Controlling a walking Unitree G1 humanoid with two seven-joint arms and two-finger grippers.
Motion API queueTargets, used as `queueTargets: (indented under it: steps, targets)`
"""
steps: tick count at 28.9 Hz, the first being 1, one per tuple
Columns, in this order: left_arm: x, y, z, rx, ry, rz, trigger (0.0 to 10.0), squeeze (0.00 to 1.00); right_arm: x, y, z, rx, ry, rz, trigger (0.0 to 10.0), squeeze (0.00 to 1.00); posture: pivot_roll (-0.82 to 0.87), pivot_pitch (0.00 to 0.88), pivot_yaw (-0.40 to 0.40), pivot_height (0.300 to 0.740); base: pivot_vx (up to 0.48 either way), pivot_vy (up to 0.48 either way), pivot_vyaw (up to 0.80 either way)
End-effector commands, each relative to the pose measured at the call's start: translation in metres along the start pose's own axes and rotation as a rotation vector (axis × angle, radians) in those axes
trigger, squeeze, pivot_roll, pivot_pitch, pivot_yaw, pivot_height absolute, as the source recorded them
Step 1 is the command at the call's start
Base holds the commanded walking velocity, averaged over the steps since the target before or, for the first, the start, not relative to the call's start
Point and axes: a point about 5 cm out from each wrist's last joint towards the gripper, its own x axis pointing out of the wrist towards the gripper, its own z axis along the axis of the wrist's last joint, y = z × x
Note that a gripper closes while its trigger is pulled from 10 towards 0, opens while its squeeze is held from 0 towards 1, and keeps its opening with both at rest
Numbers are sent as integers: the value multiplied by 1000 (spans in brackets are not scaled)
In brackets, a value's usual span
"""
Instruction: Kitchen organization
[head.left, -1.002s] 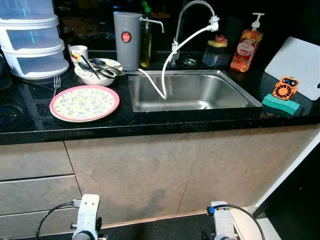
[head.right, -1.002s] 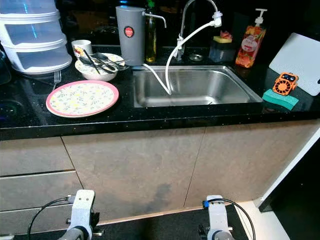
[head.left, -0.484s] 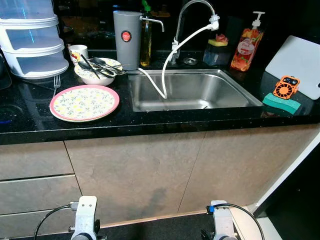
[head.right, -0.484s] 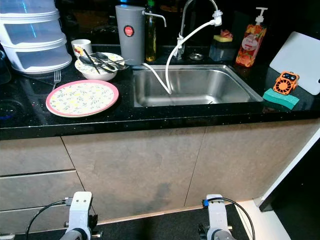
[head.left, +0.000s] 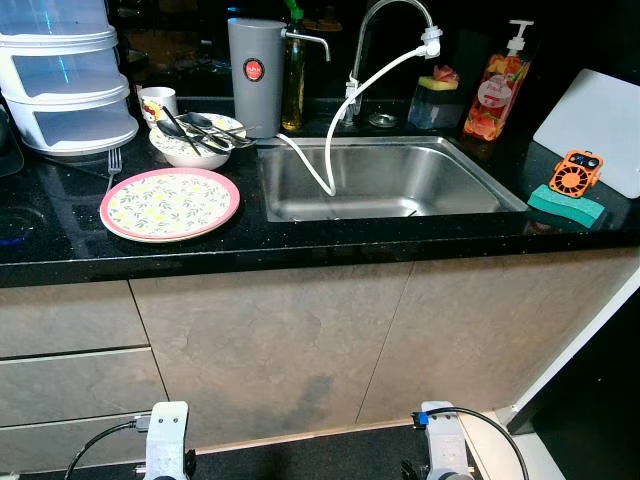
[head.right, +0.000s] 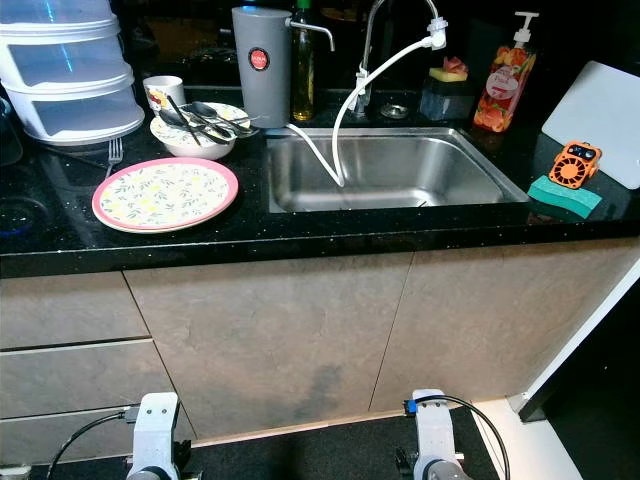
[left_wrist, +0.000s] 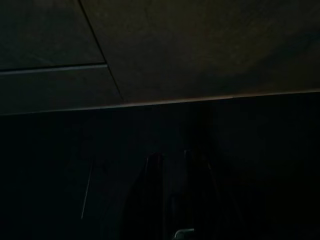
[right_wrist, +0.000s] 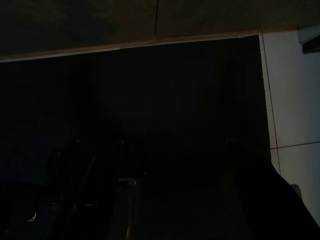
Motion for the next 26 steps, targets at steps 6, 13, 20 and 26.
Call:
queueTargets:
  steps: [6,13,20,26]
  targets:
    - [-2,-4,-10,-1,38,-1,10000,0,0,-2,-2,-16,16,-1,10000,0,14,108,-45,740,0,0,0]
    - [-2,-5,-11,3,41,-3,10000,0,0,-2,-3,-17,21,-5,10000,0,16,119,-42,740,0,0,0]
    - [-2,-4,-10,7,40,-3,10000,0,0,-2,-3,-13,22,-5,10000,0,13,109,-40,740,0,0,0]
    - [-2,-5,-10,8,37,-2,10000,0,0,-2,-3,-13,20,-3,10000,0,16,111,-41,740,0,0,0]
